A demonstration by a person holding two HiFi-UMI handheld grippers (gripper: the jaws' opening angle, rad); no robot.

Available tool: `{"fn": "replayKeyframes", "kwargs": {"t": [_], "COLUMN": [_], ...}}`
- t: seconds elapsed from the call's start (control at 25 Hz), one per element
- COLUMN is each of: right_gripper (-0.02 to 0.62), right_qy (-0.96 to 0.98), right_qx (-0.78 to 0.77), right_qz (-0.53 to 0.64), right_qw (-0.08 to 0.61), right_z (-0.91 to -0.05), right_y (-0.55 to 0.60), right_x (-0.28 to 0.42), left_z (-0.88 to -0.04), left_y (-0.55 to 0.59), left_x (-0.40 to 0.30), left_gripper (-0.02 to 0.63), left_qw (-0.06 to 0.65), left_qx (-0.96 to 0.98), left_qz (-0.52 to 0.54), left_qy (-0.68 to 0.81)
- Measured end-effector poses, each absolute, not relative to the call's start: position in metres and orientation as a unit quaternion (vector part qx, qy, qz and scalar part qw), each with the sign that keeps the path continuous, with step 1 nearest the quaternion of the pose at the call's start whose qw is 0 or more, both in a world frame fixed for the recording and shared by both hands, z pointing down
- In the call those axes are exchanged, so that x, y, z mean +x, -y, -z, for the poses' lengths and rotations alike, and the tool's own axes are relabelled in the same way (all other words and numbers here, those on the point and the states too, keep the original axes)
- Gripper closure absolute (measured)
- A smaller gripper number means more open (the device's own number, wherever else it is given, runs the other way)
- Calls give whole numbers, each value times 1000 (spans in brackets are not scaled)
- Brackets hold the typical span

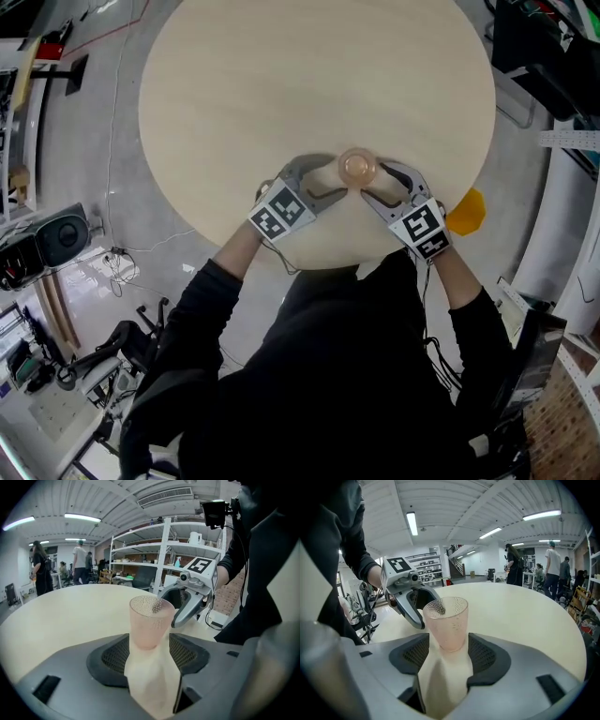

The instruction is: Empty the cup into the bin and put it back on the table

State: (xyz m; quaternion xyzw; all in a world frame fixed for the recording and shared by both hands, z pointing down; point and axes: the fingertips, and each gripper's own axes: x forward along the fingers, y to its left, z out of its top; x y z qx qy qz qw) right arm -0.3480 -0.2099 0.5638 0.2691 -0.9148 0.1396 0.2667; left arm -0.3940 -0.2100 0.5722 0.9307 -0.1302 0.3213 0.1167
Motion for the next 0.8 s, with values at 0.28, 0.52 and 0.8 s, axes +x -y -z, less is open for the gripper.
{"fn": "replayKeyframes", "kwargs": {"t": [0.28, 0.52, 0.8], "right_gripper": [373, 371, 370], "right_qy": [918, 919, 926], "right_qx": [270, 255, 266], "right_qz": [-134, -116, -111], "right_qw": [258, 278, 246], "right_z": [-567, -576, -563], "right_y": [213, 216, 222], "right_x": [-348, -352, -356], "left_z": [-581, -595, -576], "left_y": [218, 222, 227], "left_x": [-397, -400, -378], "left_gripper": [347, 347, 347], "left_qw": [93, 105, 54], "left_qx": [928, 922, 928], "left_qz": [-342, -362, -360], "left_qy": [120, 94, 75]}}
